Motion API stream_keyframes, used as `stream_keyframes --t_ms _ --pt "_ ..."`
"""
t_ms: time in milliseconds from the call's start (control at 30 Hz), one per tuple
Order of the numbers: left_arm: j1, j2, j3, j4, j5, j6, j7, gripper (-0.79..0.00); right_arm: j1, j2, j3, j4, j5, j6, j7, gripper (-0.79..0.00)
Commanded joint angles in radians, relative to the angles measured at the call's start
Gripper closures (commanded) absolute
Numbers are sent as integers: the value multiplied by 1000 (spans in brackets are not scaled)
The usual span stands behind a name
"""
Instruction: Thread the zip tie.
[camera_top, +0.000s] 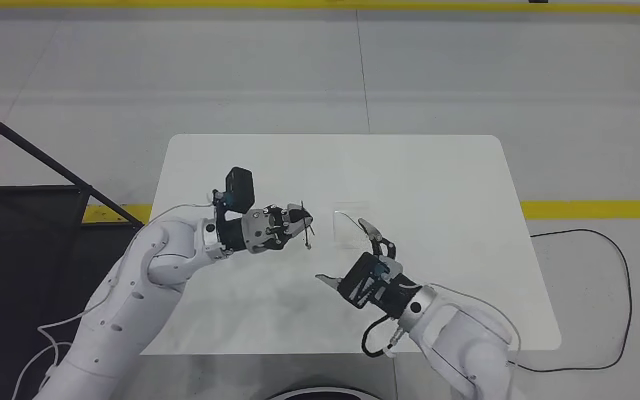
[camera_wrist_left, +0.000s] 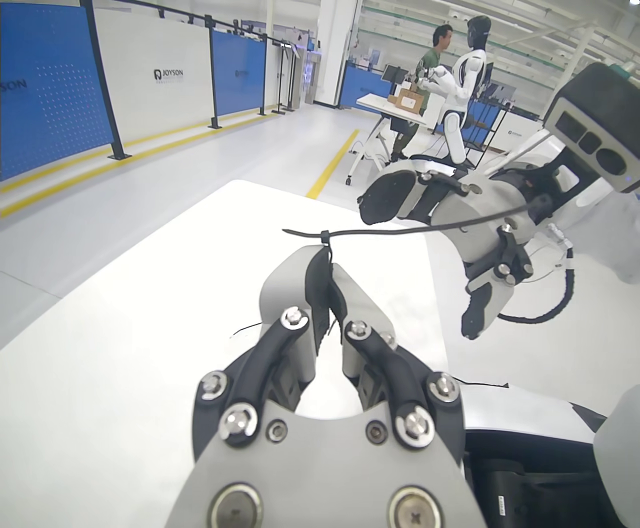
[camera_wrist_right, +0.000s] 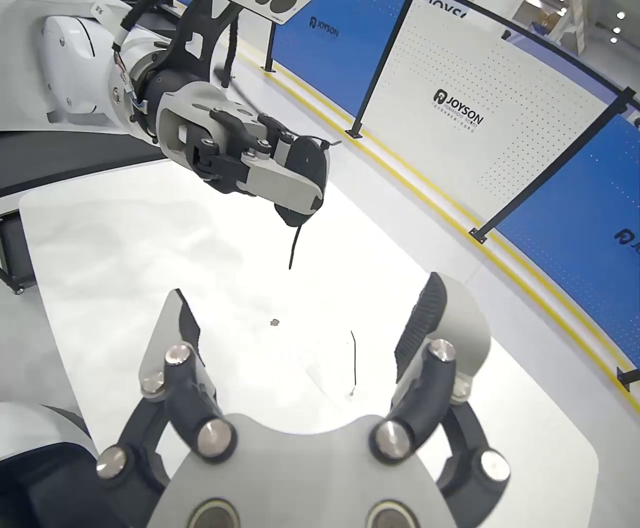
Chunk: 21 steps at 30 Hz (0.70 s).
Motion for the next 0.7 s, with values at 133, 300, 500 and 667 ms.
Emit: stream_keyframes --t_ms 133,300,500,667 --pt "2 0 1 -1 0 4 0 0 -1 0 -5 7 2 2 -4 -785" --pt "20 -2 4 -31 17 37 5 0 64 -3 -41 85 59 -12 24 -763" --pt "30 -3 -1 -40 27 29 14 0 155 -4 -38 171 206 -61 77 -548" --pt "32 -4 -1 -41 35 22 21 0 196 -4 -50 197 258 -55 117 -406"
